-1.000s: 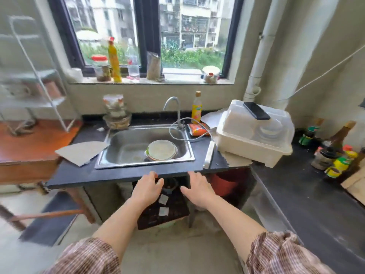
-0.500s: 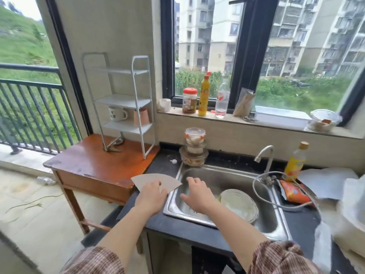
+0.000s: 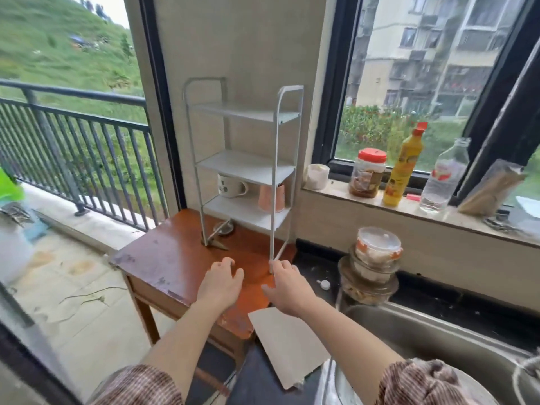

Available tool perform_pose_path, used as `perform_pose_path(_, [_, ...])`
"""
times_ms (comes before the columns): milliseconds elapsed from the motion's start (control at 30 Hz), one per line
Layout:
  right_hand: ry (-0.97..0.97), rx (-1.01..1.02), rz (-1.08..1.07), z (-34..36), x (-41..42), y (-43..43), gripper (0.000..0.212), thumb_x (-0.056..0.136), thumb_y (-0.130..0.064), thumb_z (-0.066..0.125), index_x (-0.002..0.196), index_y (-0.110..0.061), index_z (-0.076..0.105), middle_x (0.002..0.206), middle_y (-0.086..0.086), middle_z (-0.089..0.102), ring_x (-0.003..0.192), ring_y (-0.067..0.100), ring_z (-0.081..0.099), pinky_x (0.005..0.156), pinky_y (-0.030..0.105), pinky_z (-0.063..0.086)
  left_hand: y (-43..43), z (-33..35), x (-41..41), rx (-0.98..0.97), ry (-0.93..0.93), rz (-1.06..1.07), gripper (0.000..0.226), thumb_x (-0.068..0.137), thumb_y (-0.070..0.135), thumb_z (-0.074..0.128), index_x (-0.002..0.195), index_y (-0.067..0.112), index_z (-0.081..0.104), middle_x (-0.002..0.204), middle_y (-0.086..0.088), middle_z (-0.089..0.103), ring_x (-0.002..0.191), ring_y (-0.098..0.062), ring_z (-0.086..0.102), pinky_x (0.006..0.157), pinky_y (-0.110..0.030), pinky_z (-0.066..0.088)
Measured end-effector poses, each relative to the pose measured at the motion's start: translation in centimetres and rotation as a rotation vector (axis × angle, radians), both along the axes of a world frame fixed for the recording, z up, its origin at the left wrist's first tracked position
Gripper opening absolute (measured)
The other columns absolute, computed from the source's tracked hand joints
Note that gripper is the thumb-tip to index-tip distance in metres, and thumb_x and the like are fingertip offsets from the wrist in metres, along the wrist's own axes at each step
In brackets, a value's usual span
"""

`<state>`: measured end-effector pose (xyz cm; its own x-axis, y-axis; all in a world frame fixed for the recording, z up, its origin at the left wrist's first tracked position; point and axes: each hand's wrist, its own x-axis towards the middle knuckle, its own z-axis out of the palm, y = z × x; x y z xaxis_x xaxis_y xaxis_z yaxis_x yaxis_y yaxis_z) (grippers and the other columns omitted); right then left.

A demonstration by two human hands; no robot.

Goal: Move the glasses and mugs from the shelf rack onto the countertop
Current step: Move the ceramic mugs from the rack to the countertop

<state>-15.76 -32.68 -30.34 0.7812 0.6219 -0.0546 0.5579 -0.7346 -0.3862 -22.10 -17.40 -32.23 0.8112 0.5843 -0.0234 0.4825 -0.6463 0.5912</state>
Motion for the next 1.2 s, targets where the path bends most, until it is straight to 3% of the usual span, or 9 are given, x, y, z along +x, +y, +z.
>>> perform_pose_path(267, [0.063,0.214,-0.216,0.0,7.8,13.6,0.068,0.094,-0.032,0.051,0.151,-0.012,0.019,0.155,0.007,0.028,0.139,0.026,0.033,0.110,0.039,0.036,12.8,-0.3,11.5,-0.137,-0.203,-0.114,0.038,0.096,0.030,0.046,0.128,0.014,0.055,0.130,-0.007,0.060,0.119,-0.024,0.054,0.101,-0.034,0.039])
perform_pose_path(433, [0.086,0.340,-0.424,-0.4,12.4,18.5,0.070,0.091,-0.027,0.053,0.150,-0.016,0.015,0.153,0.007,0.025,0.123,0.029,0.049,0.094,0.040,0.049,16.9,-0.1,18.6,-0.242,-0.190,-0.252,0.041,0.096,0.027,0.045,0.136,0.016,0.048,0.136,-0.009,0.054,0.126,-0.025,0.049,0.099,-0.030,0.036])
perform_pose_path(567, [0.056,0.419,-0.545,-1.3,15.3,20.6,0.077,0.091,-0.022,0.051,0.152,-0.015,0.007,0.162,-0.004,-0.001,0.132,0.029,0.043,0.084,0.035,0.050,18.2,0.3,23.8,-0.313,-0.165,-0.332,0.052,0.097,0.023,0.044,0.146,0.015,0.032,0.145,-0.011,0.045,0.132,-0.028,0.043,0.104,-0.035,0.036])
perform_pose_path(667, [0.100,0.492,-0.649,-1.8,16.9,21.1,0.086,0.090,-0.018,0.054,0.153,-0.028,-0.004,0.161,-0.009,0.002,0.126,0.026,0.048,0.079,0.028,0.046,19.1,0.5,27.2,-0.408,-0.190,-0.359,0.050,0.092,0.014,0.046,0.142,0.012,0.035,0.138,-0.012,0.049,0.125,-0.032,0.048,0.099,-0.037,0.039])
perform_pose_path(767, [0.141,0.568,-0.699,-2.0,18.2,21.3,0.072,0.090,-0.017,0.054,0.148,-0.031,0.013,0.152,-0.012,0.025,0.120,0.015,0.049,0.077,0.017,0.041,19.7,0.5,29.6,-0.609,-0.212,-0.325,0.039,0.086,0.006,0.046,0.125,0.009,0.051,0.122,-0.014,0.060,0.112,-0.032,0.056,0.094,-0.046,0.048])
perform_pose_path(900, [0.153,0.725,-0.759,-2.5,19.8,21.6,0.043,0.085,-0.010,0.057,0.113,-0.038,0.039,0.113,-0.016,0.052,0.089,-0.001,0.053,0.058,0.010,0.039,20.4,0.1,31.3,-0.824,-0.239,-0.309,0.028,0.085,0.005,0.054,0.112,0.010,0.062,0.097,-0.002,0.062,0.078,-0.005,0.055,0.062,-0.020,0.042])
perform_pose_path(1033, [0.114,0.769,-0.836,-3.0,20.7,21.4,0.021,0.081,-0.009,0.061,0.089,-0.023,0.048,0.094,-0.007,0.055,0.081,0.009,0.057,0.059,0.015,0.042,20.9,-0.5,30.7,-0.933,-0.255,-0.262,0.028,0.087,0.011,0.055,0.114,0.012,0.060,0.098,-0.004,0.063,0.088,-0.020,0.058,0.074,-0.030,0.047])
perform_pose_path(1100, [0.112,0.769,-0.879,-2.9,21.0,21.4,0.013,0.081,-0.011,0.062,0.084,-0.015,0.049,0.085,-0.007,0.053,0.075,0.015,0.056,0.059,0.020,0.045,21.1,-0.9,29.5,-1.004,-0.292,-0.245,0.017,0.088,0.011,0.054,0.102,0.021,0.058,0.097,-0.006,0.058,0.087,-0.022,0.056,0.077,-0.034,0.048])
perform_pose_path(1200, [0.279,0.884,-0.986,-2.0,21.6,21.8,0.007,0.089,-0.020,0.059,0.088,-0.013,0.059,0.085,-0.002,0.058,0.077,0.018,0.058,0.078,0.041,0.057,22.0,-1.0,27.2,-1.066,-0.299,-0.180,0.006,0.090,0.022,0.057,0.092,0.026,0.060,0.095,0.001,0.062,0.090,-0.019,0.061,0.079,-0.032,0.051])
